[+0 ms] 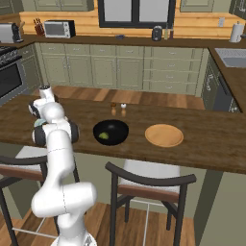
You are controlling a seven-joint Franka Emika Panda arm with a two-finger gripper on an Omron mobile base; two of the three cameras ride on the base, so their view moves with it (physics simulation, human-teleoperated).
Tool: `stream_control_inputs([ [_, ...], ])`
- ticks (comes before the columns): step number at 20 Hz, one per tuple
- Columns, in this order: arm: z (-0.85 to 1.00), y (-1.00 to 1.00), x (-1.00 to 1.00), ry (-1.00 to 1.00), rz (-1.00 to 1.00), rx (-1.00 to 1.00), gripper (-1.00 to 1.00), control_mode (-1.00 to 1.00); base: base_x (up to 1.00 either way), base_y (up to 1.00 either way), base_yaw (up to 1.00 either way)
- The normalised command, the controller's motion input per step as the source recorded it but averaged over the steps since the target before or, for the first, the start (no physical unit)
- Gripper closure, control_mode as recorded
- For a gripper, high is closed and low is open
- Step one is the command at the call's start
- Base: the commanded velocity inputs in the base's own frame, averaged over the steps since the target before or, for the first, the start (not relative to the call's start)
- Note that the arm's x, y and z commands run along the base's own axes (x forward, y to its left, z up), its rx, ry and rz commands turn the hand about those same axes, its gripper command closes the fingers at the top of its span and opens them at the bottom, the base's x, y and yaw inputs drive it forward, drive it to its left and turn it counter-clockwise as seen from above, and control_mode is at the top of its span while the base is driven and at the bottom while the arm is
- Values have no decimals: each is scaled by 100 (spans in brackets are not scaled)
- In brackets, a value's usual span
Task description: Pick the chicken drumstick and lime from their plates and place them in the bowl. Then put the bowl in the fridge.
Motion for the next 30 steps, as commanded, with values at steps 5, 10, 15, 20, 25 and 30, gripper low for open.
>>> stream_control_inputs([
  [5,-4,0,-5,0,0,0,100,-100,0,0,0],
  [10,0,-9,-29,0,0,0,100,-100,0,0,0],
  [15,37,-49,-73,-2,0,5,100,-100,0,0,0],
  [20,57,-94,-100,-9,0,5,100,-100,0,0,0],
  [25,24,-100,-100,-13,0,2,100,-100,0,0,0],
  [30,0,-100,-100,-17,0,1,100,-100,0,0,0],
])
